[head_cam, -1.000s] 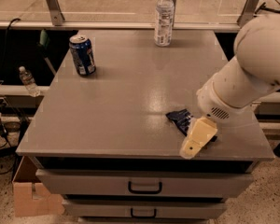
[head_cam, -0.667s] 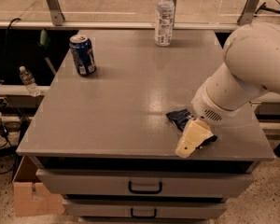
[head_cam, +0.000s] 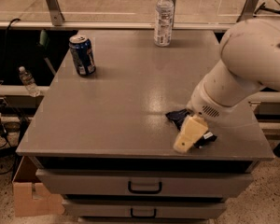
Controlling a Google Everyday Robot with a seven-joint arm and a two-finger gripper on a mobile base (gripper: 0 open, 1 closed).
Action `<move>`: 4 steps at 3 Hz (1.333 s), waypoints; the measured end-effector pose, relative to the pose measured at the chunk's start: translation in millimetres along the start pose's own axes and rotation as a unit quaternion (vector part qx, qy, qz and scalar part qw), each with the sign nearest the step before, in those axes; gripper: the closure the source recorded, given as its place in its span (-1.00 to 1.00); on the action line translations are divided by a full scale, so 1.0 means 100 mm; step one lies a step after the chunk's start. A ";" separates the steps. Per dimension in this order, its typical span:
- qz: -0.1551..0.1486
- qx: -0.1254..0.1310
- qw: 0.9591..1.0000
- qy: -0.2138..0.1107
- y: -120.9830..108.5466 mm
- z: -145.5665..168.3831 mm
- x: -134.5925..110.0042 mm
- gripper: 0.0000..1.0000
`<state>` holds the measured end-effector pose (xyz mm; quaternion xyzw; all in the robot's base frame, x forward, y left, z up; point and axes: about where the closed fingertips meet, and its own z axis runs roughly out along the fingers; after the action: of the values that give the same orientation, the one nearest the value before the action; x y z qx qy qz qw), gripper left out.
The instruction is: Move rxbar blueberry near blue plastic bottle
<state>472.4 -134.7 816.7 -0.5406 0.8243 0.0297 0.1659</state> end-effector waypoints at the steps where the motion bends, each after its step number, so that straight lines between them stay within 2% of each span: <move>1: 0.000 0.000 1.000 0.000 -0.01 -0.07 -0.02 0.73; 2: 0.000 0.000 1.000 0.000 -0.02 -0.14 -0.05 1.00; 3: -0.007 -0.008 1.000 -0.026 -0.09 -0.25 -0.17 1.00; 4: -0.025 0.001 0.997 -0.074 -0.34 -0.53 -0.35 1.00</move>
Offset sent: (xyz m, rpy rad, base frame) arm 0.0283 0.0019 0.0525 0.1016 -0.0312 0.0198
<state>502.9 -130.3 881.3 -0.5568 0.7961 0.0645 0.2282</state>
